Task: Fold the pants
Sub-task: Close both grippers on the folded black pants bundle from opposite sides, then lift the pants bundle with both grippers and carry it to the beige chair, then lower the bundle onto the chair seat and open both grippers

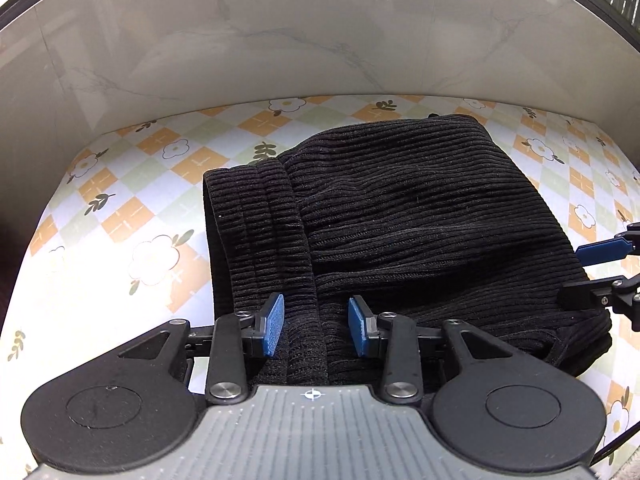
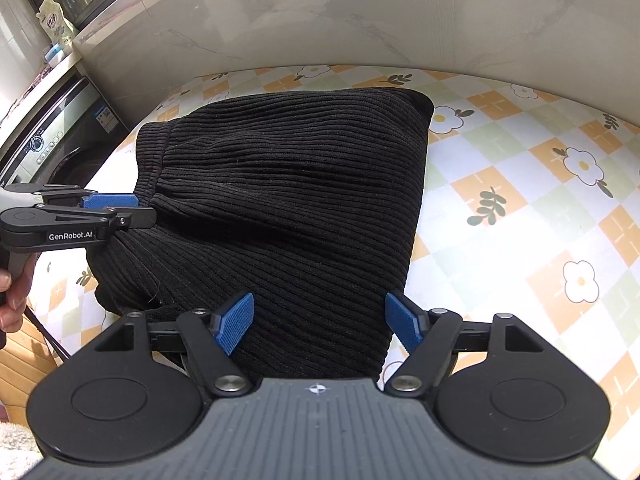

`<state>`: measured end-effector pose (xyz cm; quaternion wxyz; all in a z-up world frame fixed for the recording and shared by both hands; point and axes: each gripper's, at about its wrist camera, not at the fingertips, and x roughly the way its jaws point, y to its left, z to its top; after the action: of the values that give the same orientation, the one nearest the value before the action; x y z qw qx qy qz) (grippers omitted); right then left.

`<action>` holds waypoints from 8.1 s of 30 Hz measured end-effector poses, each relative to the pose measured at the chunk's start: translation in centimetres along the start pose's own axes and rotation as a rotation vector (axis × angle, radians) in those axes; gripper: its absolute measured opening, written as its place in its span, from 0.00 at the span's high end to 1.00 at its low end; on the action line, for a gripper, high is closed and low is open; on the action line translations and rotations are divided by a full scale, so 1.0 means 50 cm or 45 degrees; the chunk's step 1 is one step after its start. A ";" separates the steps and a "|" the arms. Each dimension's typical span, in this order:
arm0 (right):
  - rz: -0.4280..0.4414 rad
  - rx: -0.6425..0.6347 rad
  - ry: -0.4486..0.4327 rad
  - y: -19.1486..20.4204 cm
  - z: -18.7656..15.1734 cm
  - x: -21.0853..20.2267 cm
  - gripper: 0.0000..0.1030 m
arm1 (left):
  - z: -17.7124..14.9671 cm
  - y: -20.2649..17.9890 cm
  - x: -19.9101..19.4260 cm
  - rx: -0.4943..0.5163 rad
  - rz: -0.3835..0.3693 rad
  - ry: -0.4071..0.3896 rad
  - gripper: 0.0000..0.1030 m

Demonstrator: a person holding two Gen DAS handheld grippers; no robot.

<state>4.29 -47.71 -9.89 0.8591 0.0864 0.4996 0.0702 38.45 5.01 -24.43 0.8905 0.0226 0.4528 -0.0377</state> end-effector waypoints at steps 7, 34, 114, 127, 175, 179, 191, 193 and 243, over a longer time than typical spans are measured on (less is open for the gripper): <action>0.017 0.060 -0.011 -0.012 0.004 -0.002 0.27 | 0.026 0.086 -0.028 -0.284 -0.084 -0.038 0.33; 0.036 0.301 -0.006 -0.068 0.077 0.091 0.18 | -0.025 0.227 0.123 -0.608 -0.487 0.131 0.07; 0.473 -0.461 0.264 0.216 0.069 0.153 0.58 | -0.289 0.028 -0.119 -1.036 0.016 -0.126 0.39; 0.650 -0.771 0.252 0.451 -0.014 0.129 0.61 | -0.476 -0.008 -0.298 -1.287 0.210 -0.289 0.42; 0.276 -0.933 0.614 1.061 -0.489 0.725 0.49 | -1.155 0.400 -0.257 -1.538 0.387 0.234 0.33; 0.277 -0.882 0.669 1.051 -0.494 0.751 0.38 | -1.167 0.404 -0.258 -1.564 0.390 0.238 0.31; 0.381 -0.880 0.804 1.054 -0.515 0.748 0.62 | -1.173 0.398 -0.284 -1.599 0.345 0.193 0.46; 0.401 -0.902 0.814 1.059 -0.504 0.727 0.63 | -1.165 0.390 -0.304 -1.610 0.332 0.192 0.48; 0.288 -1.117 0.620 0.996 -0.680 0.572 0.29 | -1.049 0.161 -0.352 -1.171 0.377 0.315 0.50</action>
<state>-12.97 9.45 -39.73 0.6602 -0.2473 0.5964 0.3838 -13.41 17.75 -41.03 0.7437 -0.3040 0.5166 0.2959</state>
